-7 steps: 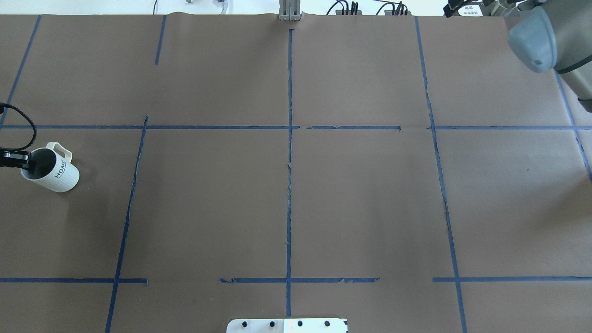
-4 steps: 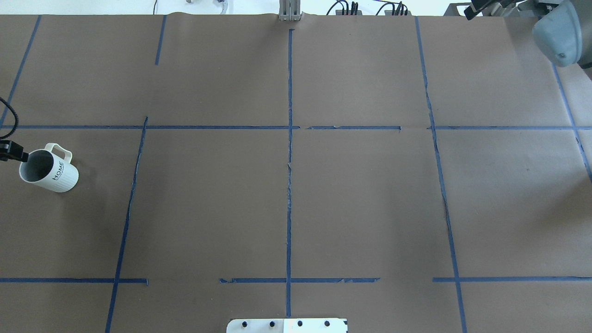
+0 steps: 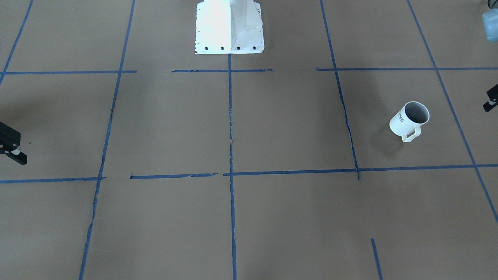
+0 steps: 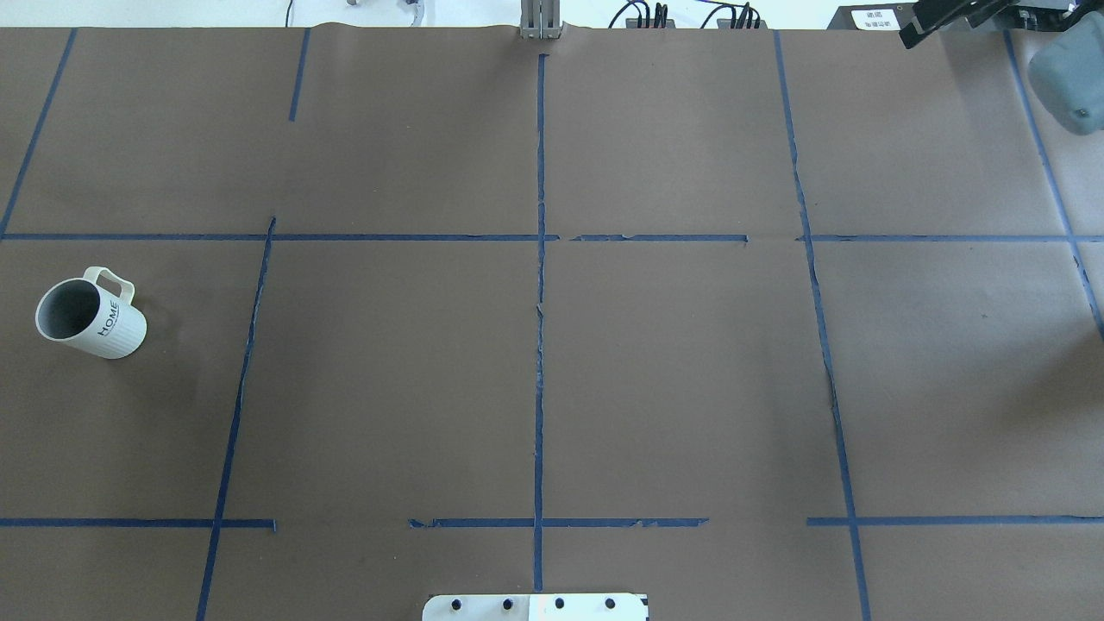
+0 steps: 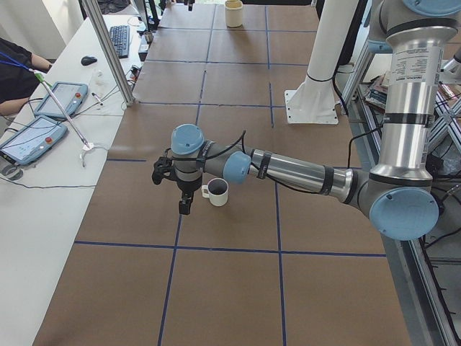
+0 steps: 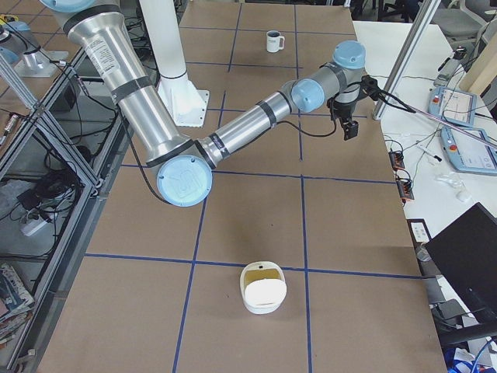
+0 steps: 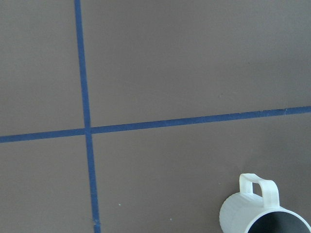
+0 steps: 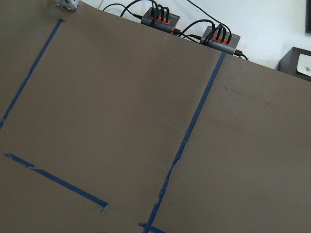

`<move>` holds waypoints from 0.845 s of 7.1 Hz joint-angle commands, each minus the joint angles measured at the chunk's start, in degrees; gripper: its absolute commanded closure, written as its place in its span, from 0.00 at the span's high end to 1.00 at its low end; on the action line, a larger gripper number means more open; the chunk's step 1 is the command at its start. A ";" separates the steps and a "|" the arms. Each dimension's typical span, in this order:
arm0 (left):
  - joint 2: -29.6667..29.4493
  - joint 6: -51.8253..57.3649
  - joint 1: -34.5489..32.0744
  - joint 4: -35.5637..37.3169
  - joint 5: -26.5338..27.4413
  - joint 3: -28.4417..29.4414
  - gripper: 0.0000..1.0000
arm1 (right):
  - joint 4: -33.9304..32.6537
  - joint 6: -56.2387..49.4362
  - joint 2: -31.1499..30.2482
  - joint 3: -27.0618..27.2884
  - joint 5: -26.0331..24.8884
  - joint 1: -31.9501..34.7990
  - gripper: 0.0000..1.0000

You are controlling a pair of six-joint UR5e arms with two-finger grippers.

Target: Left arm hands cup to right arm to dump lemon

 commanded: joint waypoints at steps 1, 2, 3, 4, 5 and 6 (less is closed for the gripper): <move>-0.72 2.23 -0.97 1.25 0.52 2.04 1.00 | -0.26 -0.72 -2.99 0.54 -1.15 -1.48 1.00; 0.15 6.06 -1.84 0.38 -0.08 1.54 1.00 | 0.96 -0.55 -2.40 0.61 -2.99 -2.37 1.00; 1.55 6.71 -3.67 0.46 0.08 0.92 1.00 | 0.10 -1.16 -6.05 3.40 -2.66 -0.55 1.00; 0.96 7.24 -3.52 0.37 0.09 1.79 1.00 | -0.17 -1.17 -6.87 3.25 -2.74 -0.01 1.00; 1.12 9.94 -3.60 0.54 -0.18 2.06 1.00 | -0.17 -1.51 -8.27 2.99 -2.75 0.25 1.00; 1.04 12.32 -3.52 2.98 -0.18 2.32 1.00 | -0.26 -3.87 -9.85 2.20 -2.66 1.47 1.00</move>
